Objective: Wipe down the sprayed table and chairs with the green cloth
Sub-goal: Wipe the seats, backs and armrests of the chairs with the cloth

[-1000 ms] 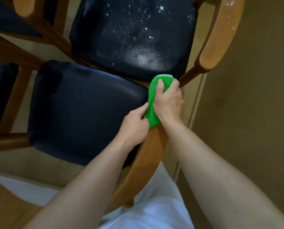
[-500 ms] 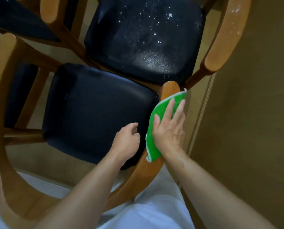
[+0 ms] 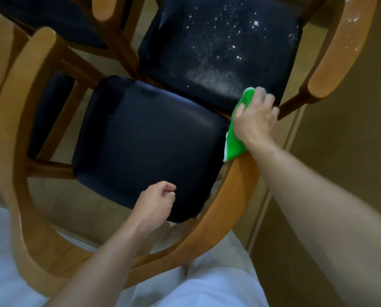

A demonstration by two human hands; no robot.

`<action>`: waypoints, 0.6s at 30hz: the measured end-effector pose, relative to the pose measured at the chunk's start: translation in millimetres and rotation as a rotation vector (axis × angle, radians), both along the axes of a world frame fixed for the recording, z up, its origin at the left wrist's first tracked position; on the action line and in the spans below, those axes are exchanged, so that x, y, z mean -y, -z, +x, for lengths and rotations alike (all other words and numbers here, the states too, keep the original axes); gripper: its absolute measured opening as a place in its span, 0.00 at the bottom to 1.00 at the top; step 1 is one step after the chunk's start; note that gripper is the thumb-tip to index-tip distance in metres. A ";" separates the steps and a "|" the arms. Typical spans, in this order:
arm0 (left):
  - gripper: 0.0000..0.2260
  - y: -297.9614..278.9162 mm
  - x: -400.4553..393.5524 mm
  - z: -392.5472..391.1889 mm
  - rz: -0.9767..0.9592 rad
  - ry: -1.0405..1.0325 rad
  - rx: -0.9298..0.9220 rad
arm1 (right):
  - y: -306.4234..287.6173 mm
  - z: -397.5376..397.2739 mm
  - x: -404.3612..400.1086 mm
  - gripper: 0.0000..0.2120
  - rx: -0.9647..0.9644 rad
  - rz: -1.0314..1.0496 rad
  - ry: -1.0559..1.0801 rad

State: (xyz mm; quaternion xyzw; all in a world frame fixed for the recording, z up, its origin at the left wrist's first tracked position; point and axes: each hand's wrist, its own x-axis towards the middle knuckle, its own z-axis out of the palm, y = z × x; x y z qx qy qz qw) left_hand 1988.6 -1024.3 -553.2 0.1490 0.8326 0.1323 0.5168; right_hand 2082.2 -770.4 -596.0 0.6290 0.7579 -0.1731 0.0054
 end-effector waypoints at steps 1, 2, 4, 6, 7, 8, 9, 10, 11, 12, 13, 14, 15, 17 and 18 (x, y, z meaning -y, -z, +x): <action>0.11 -0.2 5.9 -2.4 0.000 -0.018 0.000 | -0.6 -8.4 -16.9 0.20 0.019 -0.020 -0.023; 0.11 -0.3 11.5 -3.5 0.001 -0.037 0.006 | -1.6 -15.7 -30.9 0.16 0.049 -0.057 -0.045; 0.09 0.0 22.9 -2.8 0.005 -0.071 0.026 | -4.0 -26.7 -46.8 0.15 0.138 -0.122 -0.114; 0.08 0.1 32.3 1.4 0.010 -0.089 0.047 | -9.5 -28.6 -44.2 0.15 0.222 -0.120 -0.222; 0.08 -0.5 36.2 4.3 0.007 -0.094 0.056 | -11.7 -25.1 -37.0 0.14 0.245 -0.100 -0.290; 0.08 -1.3 38.6 7.2 0.006 -0.097 0.063 | -13.6 -19.4 -27.9 0.12 0.257 -0.071 -0.365; 0.08 -1.7 39.9 10.3 0.004 -0.095 0.069 | -14.8 -12.1 -17.4 0.11 0.275 -0.039 -0.443; 0.07 -1.8 40.4 13.6 0.004 -0.088 0.072 | -15.0 -4.3 -6.0 0.10 0.303 -0.003 -0.519; 0.07 -2.6 39.9 16.2 0.008 -0.080 0.074 | -15.4 2.3 5.2 0.10 0.336 0.036 -0.590; 0.07 -3.5 39.0 18.4 0.012 -0.072 0.076 | -14.7 8.7 17.2 0.10 0.362 0.060 -0.650; 0.07 -4.5 37.7 19.5 0.019 -0.065 0.083 | -14.0 14.6 29.5 0.10 0.375 0.062 -0.697; 0.07 -5.4 36.3 20.0 0.026 -0.061 0.093 | -12.9 20.6 42.3 0.10 0.380 0.049 -0.737; 0.07 -6.1 34.8 20.0 0.033 -0.062 0.104 | -12.0 27.6 56.0 0.11 0.380 0.027 -0.771; 0.07 -8.4 31.6 16.9 0.053 -0.060 0.115 | -13.1 39.2 83.6 0.12 0.365 -0.035 -0.837; 0.07 -9.1 29.9 14.8 0.063 -0.056 0.115 | -14.2 43.6 97.5 0.13 0.351 -0.080 -0.869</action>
